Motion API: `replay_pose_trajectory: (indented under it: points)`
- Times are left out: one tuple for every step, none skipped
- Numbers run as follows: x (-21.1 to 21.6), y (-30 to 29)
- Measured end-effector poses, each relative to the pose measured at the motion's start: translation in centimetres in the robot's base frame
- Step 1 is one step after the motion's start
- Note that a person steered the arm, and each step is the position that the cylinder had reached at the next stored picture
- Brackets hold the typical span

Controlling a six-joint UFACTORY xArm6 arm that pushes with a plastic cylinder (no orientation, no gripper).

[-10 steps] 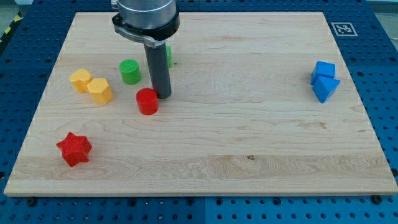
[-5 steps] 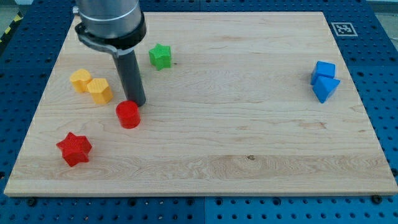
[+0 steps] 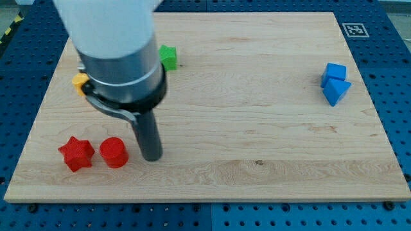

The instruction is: Push the red circle closer to the red star

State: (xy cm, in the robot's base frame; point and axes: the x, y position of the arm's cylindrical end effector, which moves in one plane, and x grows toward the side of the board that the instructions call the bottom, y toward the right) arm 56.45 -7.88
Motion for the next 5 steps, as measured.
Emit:
replay_pose_trajectory:
  points:
    - [0.1, 0.7]
    - [-1.1, -0.8]
    - [-1.1, -3.8]
    - [-1.1, -5.7]
    - [-1.1, -5.8]
